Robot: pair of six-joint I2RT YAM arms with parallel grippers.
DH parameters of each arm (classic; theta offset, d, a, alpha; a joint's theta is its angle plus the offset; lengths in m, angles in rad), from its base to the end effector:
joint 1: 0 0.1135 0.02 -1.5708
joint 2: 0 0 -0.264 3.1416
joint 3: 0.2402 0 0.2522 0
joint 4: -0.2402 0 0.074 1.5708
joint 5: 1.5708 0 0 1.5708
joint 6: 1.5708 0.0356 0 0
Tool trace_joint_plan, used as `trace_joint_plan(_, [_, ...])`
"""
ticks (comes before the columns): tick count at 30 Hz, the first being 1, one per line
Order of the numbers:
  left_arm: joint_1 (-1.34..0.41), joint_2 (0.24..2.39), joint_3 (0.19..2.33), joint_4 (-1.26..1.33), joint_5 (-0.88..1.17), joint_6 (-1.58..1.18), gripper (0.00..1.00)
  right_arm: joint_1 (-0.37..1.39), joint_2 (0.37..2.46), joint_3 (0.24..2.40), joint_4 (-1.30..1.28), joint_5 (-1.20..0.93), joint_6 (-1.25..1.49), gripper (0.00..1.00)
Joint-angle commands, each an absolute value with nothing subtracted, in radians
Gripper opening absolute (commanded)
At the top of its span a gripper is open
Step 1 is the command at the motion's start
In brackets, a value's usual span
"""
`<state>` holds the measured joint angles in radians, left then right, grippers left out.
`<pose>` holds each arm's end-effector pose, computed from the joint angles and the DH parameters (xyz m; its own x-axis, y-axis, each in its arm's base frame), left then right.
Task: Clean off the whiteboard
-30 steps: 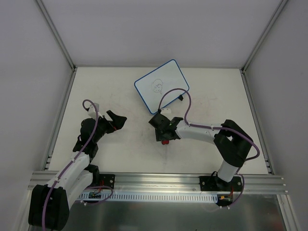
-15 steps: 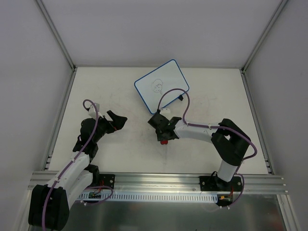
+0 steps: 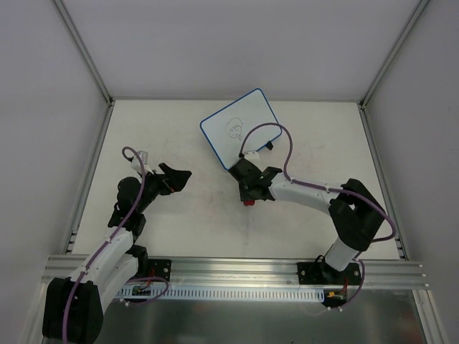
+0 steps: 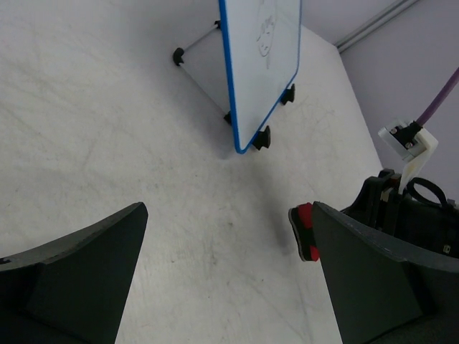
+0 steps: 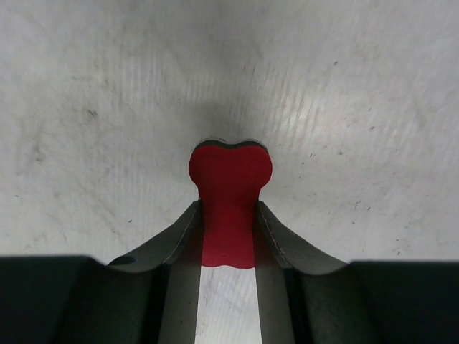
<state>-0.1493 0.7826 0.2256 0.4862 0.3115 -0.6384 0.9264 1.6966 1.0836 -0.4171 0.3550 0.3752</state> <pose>0.1764 -0.0376 0.2135 -0.3207 -0.5254 -0.7881 0.3148 0.7257 -0.6118 0.2161 0.2670 0.1915 -0.7145 -0.3789 -0.5881 -0.4087 0.9083 -0.0886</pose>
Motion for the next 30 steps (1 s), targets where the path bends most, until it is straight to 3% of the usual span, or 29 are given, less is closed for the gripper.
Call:
trace_joint_plan(1, [-0.15,0.796,0.207,0.682,0.402,-0.649,0.99,0.897,1.586,1.157,-0.416,0.376,0.263,0.0])
trace_joint_plan(3, [-0.15,0.825,0.186,0.837,0.469,-0.673,0.99,0.882,1.566,1.184,-0.416,0.38,0.232,0.0])
trace_joint_plan(7, [-0.15,0.873,0.153,0.992,0.385,-0.693,0.99,0.87,1.562,1.245,-0.405,0.377,0.16,0.0])
trace_joint_plan(15, [-0.15,1.109,0.345,0.922,0.353,-0.661,0.99,0.847,1.624,1.405,-0.377,0.312,-0.095,0.0])
trace_joint_plan(21, [-0.15,1.291,0.419,1.068,0.436,-0.715,0.99,0.749,1.618,1.408,-0.255,0.036,-0.065,0.0])
trace_joint_plan(30, [-0.15,1.581,0.561,1.256,0.463,-0.758,0.98,0.719,1.675,1.476,-0.192,0.018,-0.186,0.0])
